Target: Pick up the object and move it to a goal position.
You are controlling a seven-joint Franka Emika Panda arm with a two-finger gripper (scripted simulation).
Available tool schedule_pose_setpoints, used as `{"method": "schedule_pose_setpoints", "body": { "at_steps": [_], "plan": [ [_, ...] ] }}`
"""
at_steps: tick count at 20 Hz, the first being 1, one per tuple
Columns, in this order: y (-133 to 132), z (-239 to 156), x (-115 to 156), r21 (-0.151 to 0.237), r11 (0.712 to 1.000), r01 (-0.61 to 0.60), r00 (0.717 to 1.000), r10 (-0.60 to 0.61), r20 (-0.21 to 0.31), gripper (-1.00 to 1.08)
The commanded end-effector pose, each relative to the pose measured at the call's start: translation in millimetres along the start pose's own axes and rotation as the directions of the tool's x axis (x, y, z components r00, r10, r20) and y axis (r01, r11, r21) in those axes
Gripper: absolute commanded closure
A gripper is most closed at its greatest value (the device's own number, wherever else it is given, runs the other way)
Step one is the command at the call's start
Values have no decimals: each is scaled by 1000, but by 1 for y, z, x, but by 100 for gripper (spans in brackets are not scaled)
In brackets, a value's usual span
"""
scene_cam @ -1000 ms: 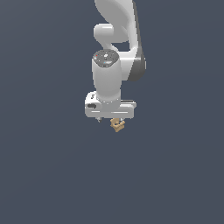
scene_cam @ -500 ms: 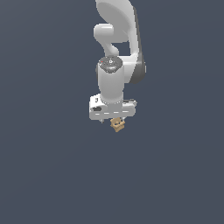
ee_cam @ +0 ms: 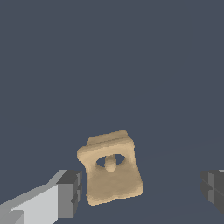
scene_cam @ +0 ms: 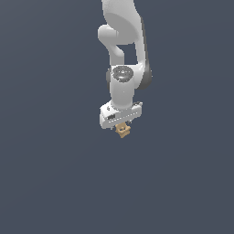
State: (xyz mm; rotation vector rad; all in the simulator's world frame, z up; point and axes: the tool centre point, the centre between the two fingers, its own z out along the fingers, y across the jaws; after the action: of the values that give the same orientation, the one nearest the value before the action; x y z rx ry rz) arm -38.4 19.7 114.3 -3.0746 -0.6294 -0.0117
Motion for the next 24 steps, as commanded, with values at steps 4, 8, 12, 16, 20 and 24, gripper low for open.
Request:
{"method": "schedule_pose_setpoints", "body": {
  "at_steps": [4, 8, 12, 16, 20, 24],
  "plan": [
    [-13, 14, -10, -1, 992, 128, 992, -128, 5, -92],
    [-19, 21, -15, 0, 983, 184, 983, -184, 7, -92],
    [-22, 24, -17, 0, 977, 212, 977, -212, 8, -92],
    [-22, 24, -17, 0, 978, 210, 978, -210, 8, -92],
    [-22, 32, -18, 0, 977, 211, 977, -211, 8, -92],
    [-22, 50, -19, 0, 977, 214, 977, -214, 8, -92]
  ]
}}
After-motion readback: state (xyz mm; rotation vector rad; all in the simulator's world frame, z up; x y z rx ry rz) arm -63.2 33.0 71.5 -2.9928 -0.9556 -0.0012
